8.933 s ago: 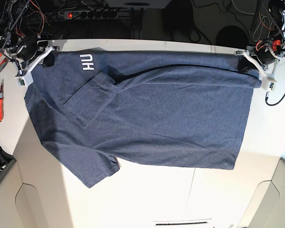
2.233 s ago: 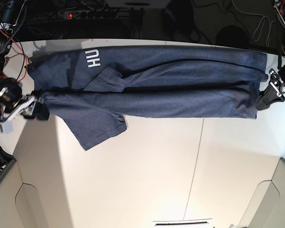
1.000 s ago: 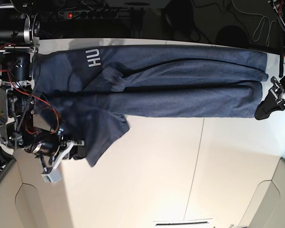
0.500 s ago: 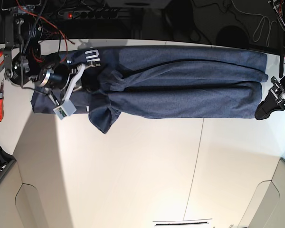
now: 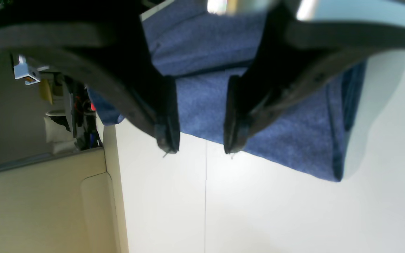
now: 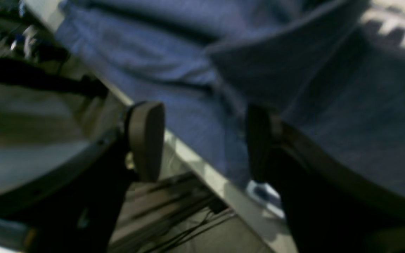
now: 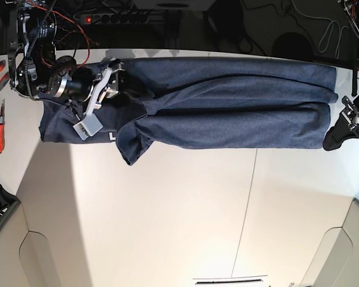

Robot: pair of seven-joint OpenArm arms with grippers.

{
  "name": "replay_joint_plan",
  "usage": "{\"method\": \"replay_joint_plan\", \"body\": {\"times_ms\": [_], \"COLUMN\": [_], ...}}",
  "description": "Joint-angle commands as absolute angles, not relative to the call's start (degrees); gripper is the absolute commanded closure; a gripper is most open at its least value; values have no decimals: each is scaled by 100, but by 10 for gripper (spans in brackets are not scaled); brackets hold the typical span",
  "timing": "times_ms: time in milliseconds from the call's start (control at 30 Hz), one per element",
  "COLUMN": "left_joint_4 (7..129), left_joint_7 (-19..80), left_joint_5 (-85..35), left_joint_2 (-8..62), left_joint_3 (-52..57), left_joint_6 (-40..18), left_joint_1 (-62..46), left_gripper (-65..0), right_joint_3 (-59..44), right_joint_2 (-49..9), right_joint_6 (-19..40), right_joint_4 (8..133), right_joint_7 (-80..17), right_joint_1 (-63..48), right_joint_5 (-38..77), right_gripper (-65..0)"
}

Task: Layout the t-shirt on the table in an organized manner, then fold the t-shirt properly
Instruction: 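Press and tuck the sleeve end with the right gripper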

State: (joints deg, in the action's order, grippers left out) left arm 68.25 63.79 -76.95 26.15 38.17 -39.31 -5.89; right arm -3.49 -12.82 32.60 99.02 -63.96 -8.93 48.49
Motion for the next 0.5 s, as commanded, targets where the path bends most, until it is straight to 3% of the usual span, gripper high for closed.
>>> {"method": "replay_joint_plan", "body": {"times_ms": [0,167,267,367,467], "left_joint_4": [6917,6917,6917,6917,6917], "left_joint_7": [6302,6302,6302,6302,6302], "left_joint_5": [-7837,-7843,-7852,-7854,-7854], "left_joint_2": [2764,2764,2764,2759,2757], "left_joint_3": [3979,4615,4831,4840,4840], "left_joint_6": [-4000,-4000,-4000,-4000,-4000], "left_joint_1": [-563,-576,-578,-578,-578], "left_gripper": [-245,-245,-245,-245,-245], "right_joint_3": [-364,-362,-364,-364,-362], "right_joint_2": [-1315,-1310,-1153,-714,-187], "right_joint_6": [3330,3389,3389,3387,3312], "right_joint_4": [10047,10252,10425,10433,10401], "right_joint_7": [-6359,-6436,-6425,-6093,-5459], "right_joint_1": [-862,-906,-840,-655,-460], "right_joint_5": [5083,5717,5787,5535,4558], "right_gripper": [-319,-161,0,0,0]}}
